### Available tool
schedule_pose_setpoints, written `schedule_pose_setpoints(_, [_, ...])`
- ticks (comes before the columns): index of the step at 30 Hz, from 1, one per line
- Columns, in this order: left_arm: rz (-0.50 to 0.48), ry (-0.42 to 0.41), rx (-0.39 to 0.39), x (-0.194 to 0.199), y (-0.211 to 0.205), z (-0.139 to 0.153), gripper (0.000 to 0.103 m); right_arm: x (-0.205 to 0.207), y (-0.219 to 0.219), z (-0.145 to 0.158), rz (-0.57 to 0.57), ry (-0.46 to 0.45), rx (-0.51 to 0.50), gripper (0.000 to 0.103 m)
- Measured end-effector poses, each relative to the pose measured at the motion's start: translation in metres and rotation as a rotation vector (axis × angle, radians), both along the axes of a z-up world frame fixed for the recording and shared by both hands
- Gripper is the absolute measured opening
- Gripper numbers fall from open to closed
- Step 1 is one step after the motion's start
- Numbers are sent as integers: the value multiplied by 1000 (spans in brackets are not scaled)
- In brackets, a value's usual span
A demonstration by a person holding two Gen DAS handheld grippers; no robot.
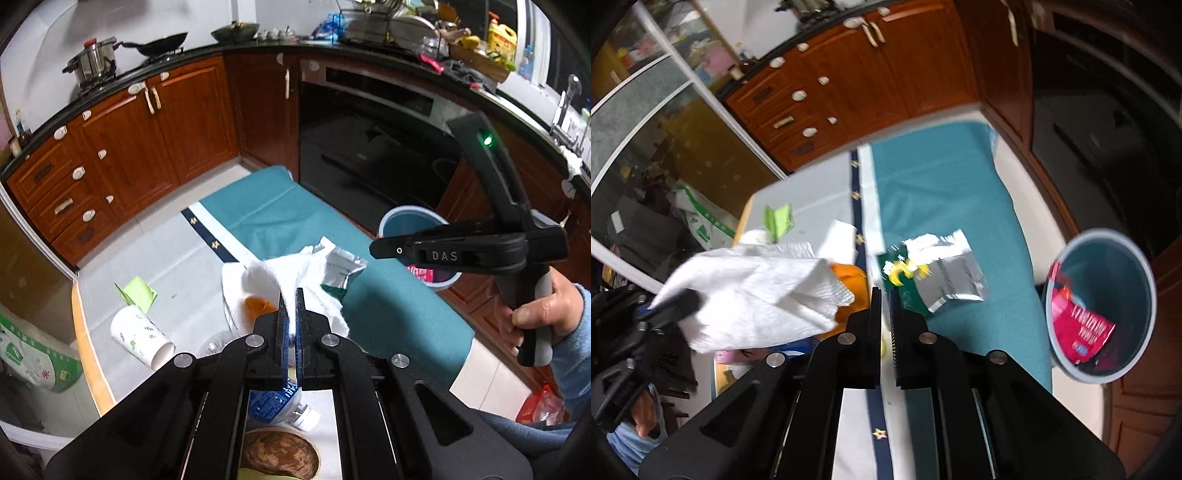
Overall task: Collect trash
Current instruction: 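Carry tissue and packet to the teal bin and open both tools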
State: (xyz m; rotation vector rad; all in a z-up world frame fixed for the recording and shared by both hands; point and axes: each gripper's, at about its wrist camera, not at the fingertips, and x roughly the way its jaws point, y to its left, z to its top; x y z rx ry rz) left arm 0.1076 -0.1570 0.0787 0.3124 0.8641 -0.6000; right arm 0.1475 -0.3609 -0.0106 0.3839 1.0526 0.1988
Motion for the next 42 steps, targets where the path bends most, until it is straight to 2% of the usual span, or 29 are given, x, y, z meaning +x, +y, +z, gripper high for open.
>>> schedule_pose_setpoints(1, [2, 11, 7, 1, -2, -5, 3, 1, -5, -9, -5, 17, 7, 29])
schedule_pose_setpoints(2, [3, 18, 12, 2, -3, -9, 3, 4, -10, -20, -10, 29, -5, 57])
schedule_pose_setpoints(3, [3, 25, 18, 4, -4, -13, 3, 6, -13, -26, -17, 30, -26, 70])
schedule_pose_setpoints(5, [4, 37, 21, 7, -5, -18, 3, 10, -16, -40, -24, 40, -64, 71])
schedule_pose_setpoints(6, [4, 43, 25, 10, -5, -21, 3, 16, -18, -50, -27, 59, -60, 74])
schedule_pose_setpoints(11, [3, 69, 35, 21, -2, -33, 3, 42, -24, -88, -63, 106, -53, 76])
schedule_pose_setpoints(12, [5, 79, 33, 24, 0, -36, 3, 46, -22, -92, -60, 107, -65, 79])
schedule_pose_setpoints(17, [23, 116, 20, 34, 6, -46, 3, 60, -3, -109, -14, 125, -103, 81])
schedule_pose_setpoints(18, [24, 118, 19, 35, 7, -47, 3, 60, 1, -108, -7, 106, -114, 86])
schedule_pose_setpoints(20, [28, 123, 18, 38, 7, -49, 3, 59, 10, -110, 8, 85, -147, 87])
schedule_pose_setpoints(22, [31, 131, 14, 40, 7, -51, 3, 54, 23, -111, 39, 56, -216, 87])
schedule_pose_setpoints(23, [30, 133, 15, 40, 6, -52, 3, 51, 28, -110, 48, 41, -249, 80])
schedule_pose_setpoints(24, [29, 133, 15, 40, 4, -53, 3, 48, 29, -110, 50, 31, -268, 64])
schedule_pose_setpoints(25, [29, 133, 15, 40, 3, -53, 3, 45, 28, -108, 51, 25, -263, 55])
schedule_pose_setpoints(26, [28, 133, 14, 40, 2, -53, 3, 43, 25, -107, 52, 30, -235, 42])
schedule_pose_setpoints(28, [30, 129, 9, 40, 0, -51, 3, 41, 23, -104, 62, 45, -202, 37])
schedule_pose_setpoints(30, [28, 121, 3, 39, -2, -47, 3, 37, 23, -98, 74, 45, -192, 24])
schedule_pose_setpoints(35, [18, 92, 0, 33, -10, -33, 3, 24, 14, -71, 53, -11, -180, 21])
schedule_pose_setpoints(38, [0, 68, -8, 29, -20, -19, 3, 14, -8, -48, 7, -53, -170, 21])
schedule_pose_setpoints(42, [-54, 40, -22, 22, -47, 2, 3, -2, -49, -33, -74, -69, -166, 21])
